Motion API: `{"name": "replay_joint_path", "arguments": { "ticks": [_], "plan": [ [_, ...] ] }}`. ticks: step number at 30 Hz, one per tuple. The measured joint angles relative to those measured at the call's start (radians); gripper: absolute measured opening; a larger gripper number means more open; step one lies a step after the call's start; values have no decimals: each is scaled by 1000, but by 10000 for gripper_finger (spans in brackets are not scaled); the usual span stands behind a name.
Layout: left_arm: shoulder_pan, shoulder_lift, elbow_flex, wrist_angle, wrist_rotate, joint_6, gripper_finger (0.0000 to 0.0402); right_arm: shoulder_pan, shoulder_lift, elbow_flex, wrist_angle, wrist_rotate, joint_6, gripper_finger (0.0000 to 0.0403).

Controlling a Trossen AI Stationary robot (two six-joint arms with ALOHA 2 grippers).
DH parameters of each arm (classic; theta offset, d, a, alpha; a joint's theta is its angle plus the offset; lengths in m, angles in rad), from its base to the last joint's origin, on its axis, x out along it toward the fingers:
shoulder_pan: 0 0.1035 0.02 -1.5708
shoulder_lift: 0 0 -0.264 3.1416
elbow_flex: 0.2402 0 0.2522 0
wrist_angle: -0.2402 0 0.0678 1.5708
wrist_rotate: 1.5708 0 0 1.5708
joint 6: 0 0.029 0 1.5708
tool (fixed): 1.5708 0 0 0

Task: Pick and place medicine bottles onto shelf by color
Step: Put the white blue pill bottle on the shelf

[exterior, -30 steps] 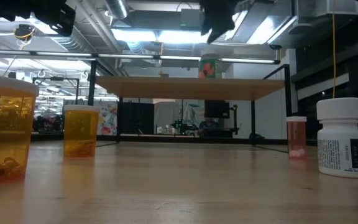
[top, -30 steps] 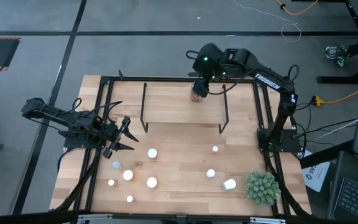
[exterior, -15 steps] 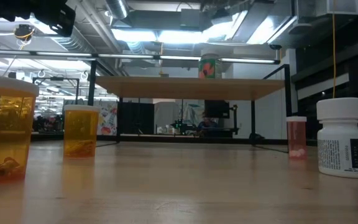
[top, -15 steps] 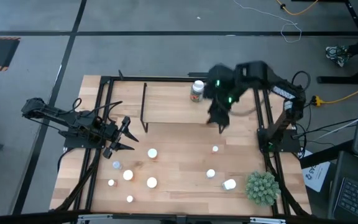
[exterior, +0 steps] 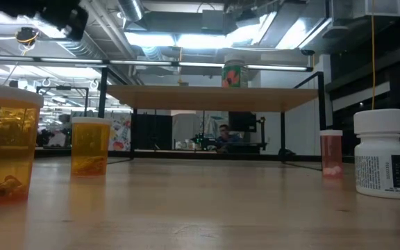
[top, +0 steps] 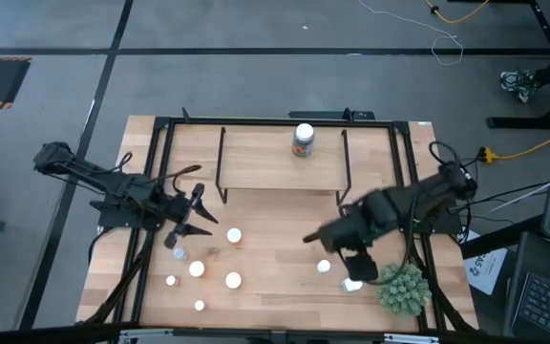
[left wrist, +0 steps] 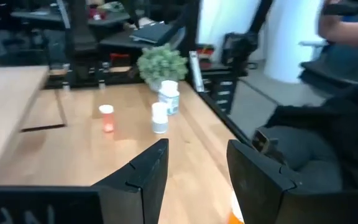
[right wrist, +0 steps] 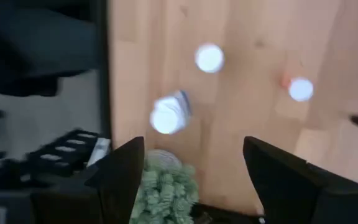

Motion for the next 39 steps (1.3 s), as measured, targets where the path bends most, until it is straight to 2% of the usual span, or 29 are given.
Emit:
{"name": "replay_joint_path", "arguments": {
  "ticks": [4,7,11,17,23,27,34,39],
  "plan": [
    [-31,125,209,-302,-75,-69,158,68,0,-101,19,114,214,276],
    [-51,233,358,-566,-93,-157,158,110,0,-169,35,146,339,276],
    [-84,346,489,-773,-86,-265,158,150,0,-241,100,155,412,276],
    [-163,448,562,-869,-26,-409,158,191,0,-334,240,167,502,276],
    [-226,493,564,-872,-112,-417,158,220,0,-464,282,196,617,276],
    [-237,508,564,-873,-123,-417,158,237,0,-530,366,122,652,276],
    [-236,510,564,-872,-145,-417,158,238,0,-503,391,148,651,276],
    [-236,510,564,-872,-147,-418,158,269,1,-489,431,130,651,276]
  ]
}}
